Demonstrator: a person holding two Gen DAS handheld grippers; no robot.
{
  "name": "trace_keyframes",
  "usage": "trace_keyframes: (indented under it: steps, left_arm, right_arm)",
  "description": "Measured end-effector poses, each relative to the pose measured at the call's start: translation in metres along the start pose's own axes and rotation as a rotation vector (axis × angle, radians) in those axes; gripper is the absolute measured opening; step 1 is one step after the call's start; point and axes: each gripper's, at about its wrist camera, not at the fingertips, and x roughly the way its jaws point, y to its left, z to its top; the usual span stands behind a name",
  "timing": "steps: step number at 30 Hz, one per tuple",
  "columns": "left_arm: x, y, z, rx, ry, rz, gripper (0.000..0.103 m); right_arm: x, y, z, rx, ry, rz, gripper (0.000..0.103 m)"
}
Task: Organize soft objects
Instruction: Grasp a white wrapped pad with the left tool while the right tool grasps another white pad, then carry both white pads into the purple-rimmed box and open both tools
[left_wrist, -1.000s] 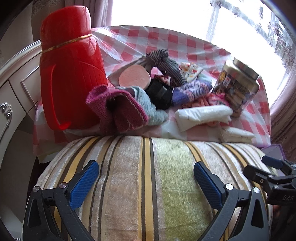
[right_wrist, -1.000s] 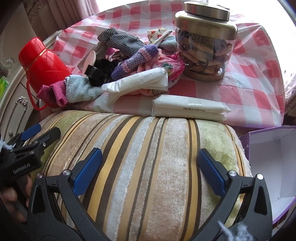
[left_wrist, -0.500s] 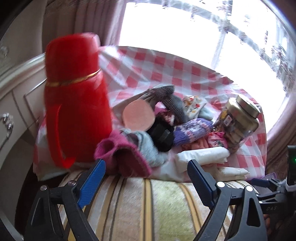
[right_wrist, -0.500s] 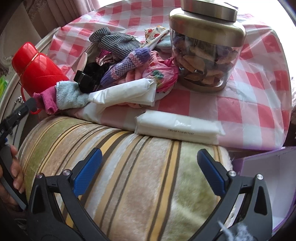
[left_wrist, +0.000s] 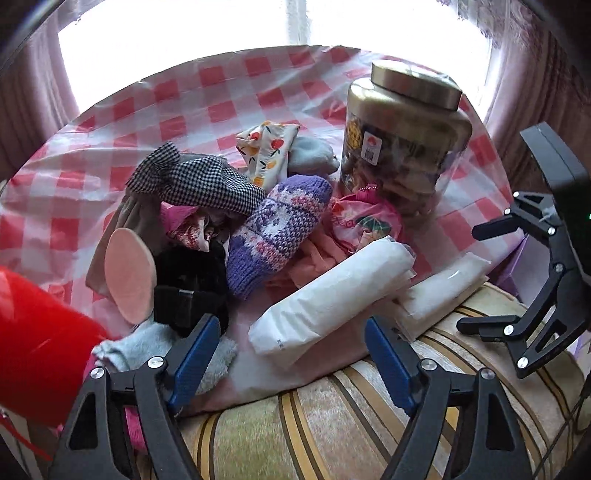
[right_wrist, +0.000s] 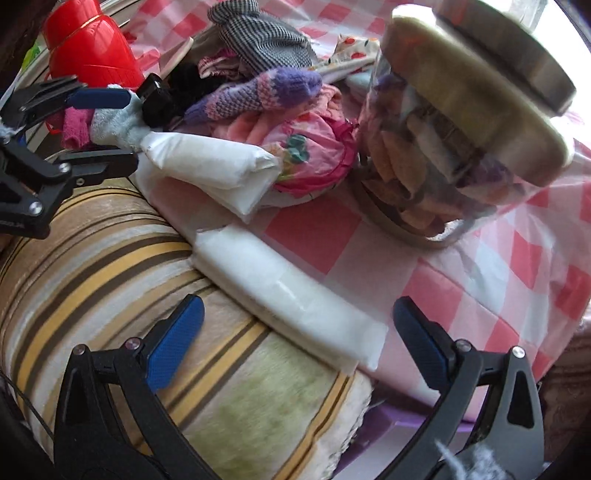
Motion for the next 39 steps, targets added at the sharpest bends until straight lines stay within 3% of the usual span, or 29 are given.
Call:
trace_keyframes:
  steps: [9,10,12,14,17,20,32,35,39]
  left_arm:
    - [0.049,-0.017,0.009,0.147,0.124,0.027,0.082]
    - [0.053,-0.018,0.01,0.153,0.131,0.029,0.078]
    - [0.058,-0.017,0.011,0.16,0.142,0.023,0.062]
    - [0.062,-0.017,0.011,0.163,0.155,0.011,0.054]
    - [0.061,-0.017,0.011,0.169,0.143,0.016,0.046]
    - [0.052,-0.017,0.013,0.17,0.115,0.007,0.036]
    - [0.01,-0.023,0.014,0.098,0.035,-0.01,0.032]
    - [-0.001,-0.032,0.016,0.076,0.018,-0.04,0.032]
    - [-0.01,-0.054,0.025,0.035,0.006,-0.144,0.032]
  right_arm:
    - [0.036,-0.024,0.007,-0.029,0.05,0.136,0.099]
    - [0.038,-0.024,0.008,-0.033,0.049,0.134,0.098]
    - [0.039,-0.026,0.012,-0.057,0.048,0.123,0.092]
    - [0.034,-0.029,0.01,-0.06,0.033,0.091,0.067]
    - [0.03,-0.036,0.003,-0.012,0.028,0.091,0.062]
    - [0.02,-0.048,-0.013,0.045,0.008,0.061,0.058]
    - [-0.041,-0.092,-0.097,0.319,-0.125,0.042,0.052]
    - [-0.06,-0.108,-0.128,0.405,-0.161,0.027,0.052]
    - [-0.081,-0.125,-0.165,0.518,-0.162,-0.014,0.052]
